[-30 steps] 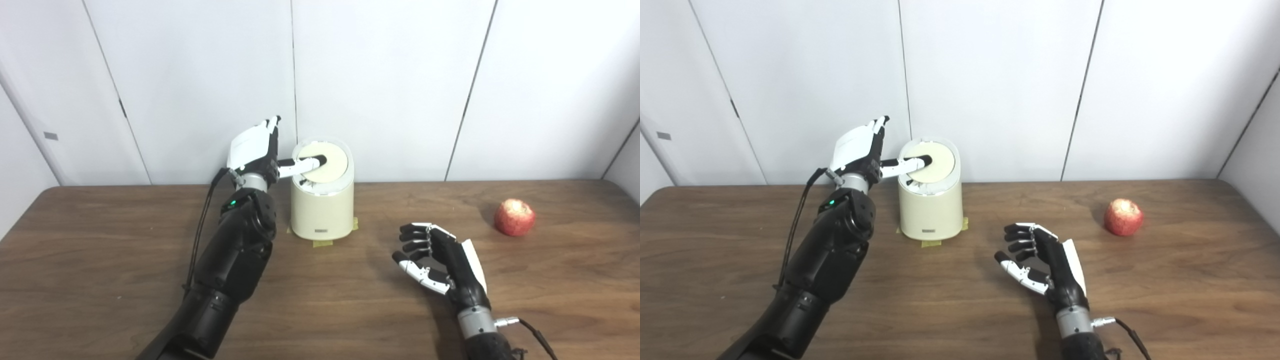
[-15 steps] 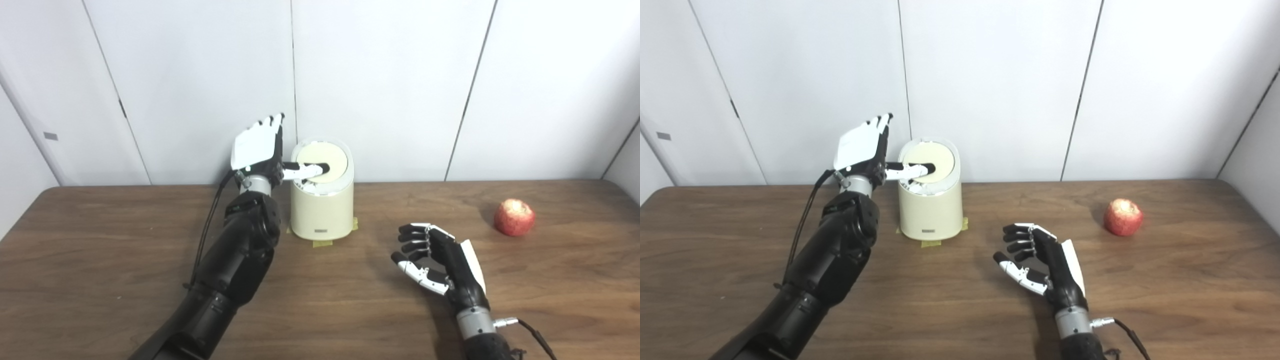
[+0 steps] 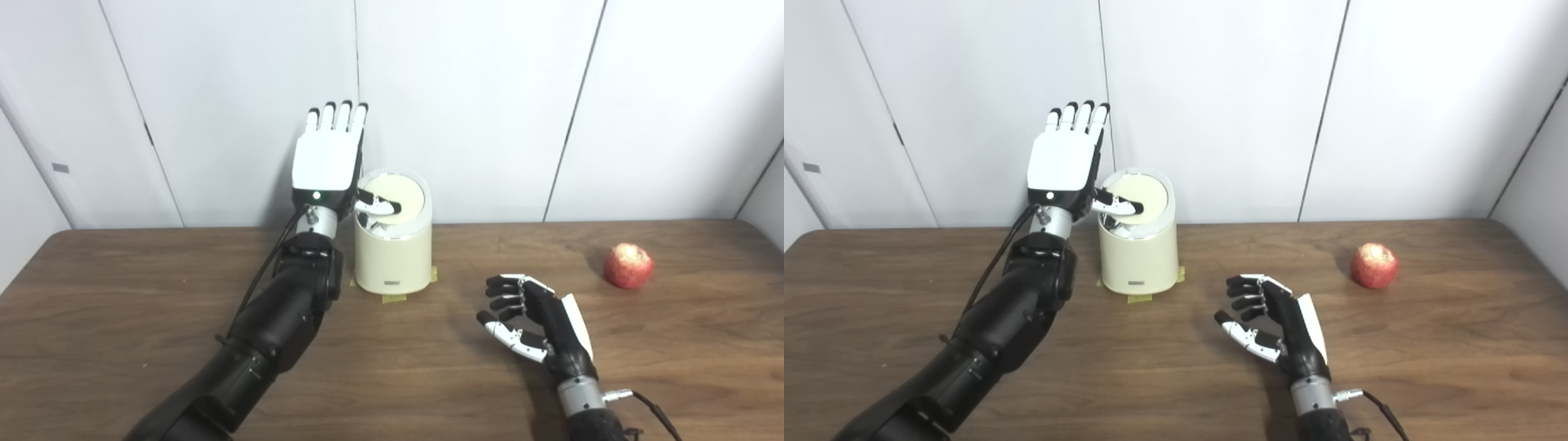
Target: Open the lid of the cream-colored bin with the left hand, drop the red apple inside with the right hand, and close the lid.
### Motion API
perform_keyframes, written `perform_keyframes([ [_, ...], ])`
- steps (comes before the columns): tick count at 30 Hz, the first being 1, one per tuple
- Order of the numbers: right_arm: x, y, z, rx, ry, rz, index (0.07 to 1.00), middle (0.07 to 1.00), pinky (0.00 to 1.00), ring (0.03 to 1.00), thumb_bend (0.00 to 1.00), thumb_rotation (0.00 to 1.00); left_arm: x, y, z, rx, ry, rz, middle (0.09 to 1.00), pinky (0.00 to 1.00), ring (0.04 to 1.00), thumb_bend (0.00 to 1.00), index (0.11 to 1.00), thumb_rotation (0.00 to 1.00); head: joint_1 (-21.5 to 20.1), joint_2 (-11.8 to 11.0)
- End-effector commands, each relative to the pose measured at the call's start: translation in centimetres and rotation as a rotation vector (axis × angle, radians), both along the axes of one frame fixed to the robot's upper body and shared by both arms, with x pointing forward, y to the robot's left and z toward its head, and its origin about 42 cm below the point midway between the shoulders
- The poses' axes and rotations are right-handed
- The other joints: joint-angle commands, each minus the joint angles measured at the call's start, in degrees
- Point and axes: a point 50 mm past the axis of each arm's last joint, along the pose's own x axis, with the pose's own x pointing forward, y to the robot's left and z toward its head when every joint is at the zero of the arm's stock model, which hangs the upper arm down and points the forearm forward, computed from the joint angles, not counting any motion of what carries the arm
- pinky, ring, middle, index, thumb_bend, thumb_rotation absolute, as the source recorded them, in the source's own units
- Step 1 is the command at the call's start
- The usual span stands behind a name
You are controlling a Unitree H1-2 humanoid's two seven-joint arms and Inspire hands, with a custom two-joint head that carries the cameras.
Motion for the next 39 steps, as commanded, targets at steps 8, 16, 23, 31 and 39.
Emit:
perform_keyframes([
  [8, 0.5, 0.3, 1.2, 0.007, -0.057, 0.013, 0.627, 0.622, 0.49, 0.58, 0.29, 0.16, 0.7, 2.1, 0.9, -0.137, 0.068, 0.05, 1.0, 1.0, 1.0, 0.82, 1.0, 0.57, -0.15, 0.31],
  [16, 0.5, 0.3, 1.2, 0.0, -0.041, 0.008, 0.627, 0.622, 0.49, 0.58, 0.29, 0.2, -0.6, 1.5, 2.7, -0.658, 0.212, -0.03, 1.0, 1.0, 1.0, 0.74, 1.0, 1.0, -0.11, 0.22],
  [23, 0.6, 0.3, 1.2, 0.013, -0.047, 0.011, 0.624, 0.622, 0.5, 0.58, 0.29, 0.16, -3.5, 2.0, 3.7, -0.872, 0.059, -0.255, 0.997, 1.0, 1.0, 0.57, 0.977, 1.0, 0.04, 0.59],
  [31, 0.5, 0.1, 1.3, 0.011, -0.058, 0.012, 0.628, 0.623, 0.5, 0.583, 0.29, 0.17, -7.1, 5.7, 0.8, -0.996, -0.122, -0.543, 0.776, 0.65, 0.764, 0.27, 0.761, 0.86, -0.43, 0.53],
  [39, 0.2, -0.5, 1.8, 0.018, -0.066, 0.006, 0.625, 0.619, 0.49, 0.58, 0.29, 0.2, -12.2, 8.2, -3.6, -1.128, -0.081, -0.528, 0.734, 0.62, 0.717, 0.21, 0.718, 0.7, -0.52, 0.81],
])
